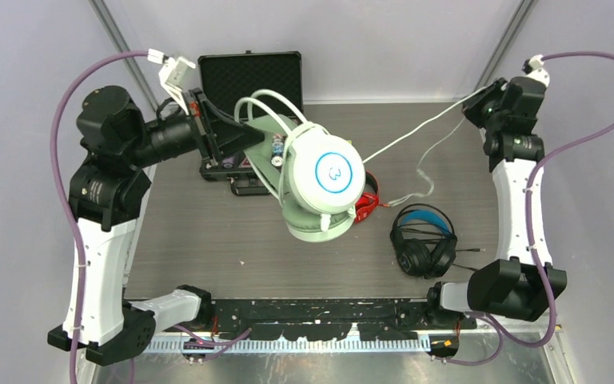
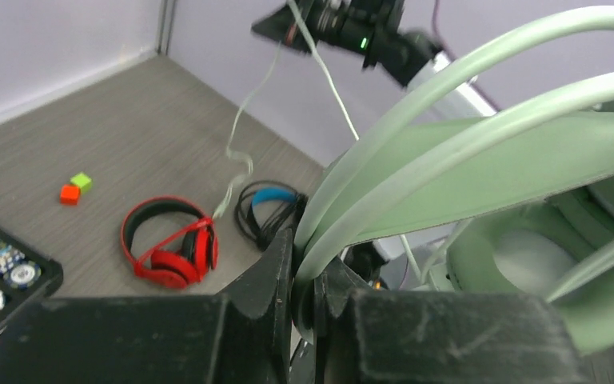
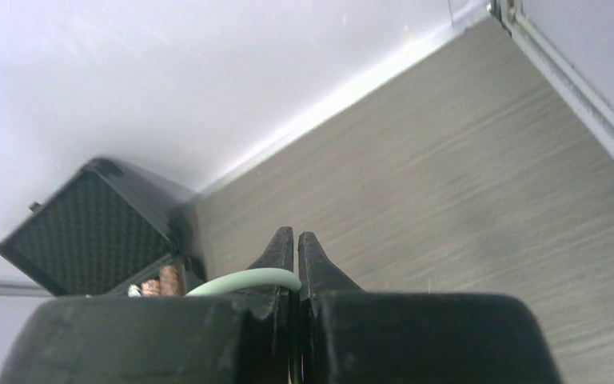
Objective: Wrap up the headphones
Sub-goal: Wrap the headphones cable around the headphones.
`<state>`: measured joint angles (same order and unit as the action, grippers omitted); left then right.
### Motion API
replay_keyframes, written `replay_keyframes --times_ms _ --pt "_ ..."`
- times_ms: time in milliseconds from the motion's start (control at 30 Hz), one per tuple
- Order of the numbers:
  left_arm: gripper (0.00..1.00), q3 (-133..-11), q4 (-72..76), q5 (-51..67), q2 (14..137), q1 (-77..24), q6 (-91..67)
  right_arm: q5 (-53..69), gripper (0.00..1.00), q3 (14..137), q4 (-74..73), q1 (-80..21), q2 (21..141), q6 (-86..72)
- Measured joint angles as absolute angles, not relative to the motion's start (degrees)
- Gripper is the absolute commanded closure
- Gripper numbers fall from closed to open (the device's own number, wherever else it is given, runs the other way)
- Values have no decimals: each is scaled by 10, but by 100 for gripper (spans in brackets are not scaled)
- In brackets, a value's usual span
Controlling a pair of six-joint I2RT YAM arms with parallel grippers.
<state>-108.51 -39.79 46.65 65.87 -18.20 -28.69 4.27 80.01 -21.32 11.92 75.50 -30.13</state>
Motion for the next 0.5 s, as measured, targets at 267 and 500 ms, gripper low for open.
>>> replay_keyframes --times_ms 267,500 --pt "100 -974 -484 452 617 -181 -108 114 100 938 -239 148 821 -307" --pt "100 -940 -535 382 607 -181 -24 220 99 982 -254 147 850 -318"
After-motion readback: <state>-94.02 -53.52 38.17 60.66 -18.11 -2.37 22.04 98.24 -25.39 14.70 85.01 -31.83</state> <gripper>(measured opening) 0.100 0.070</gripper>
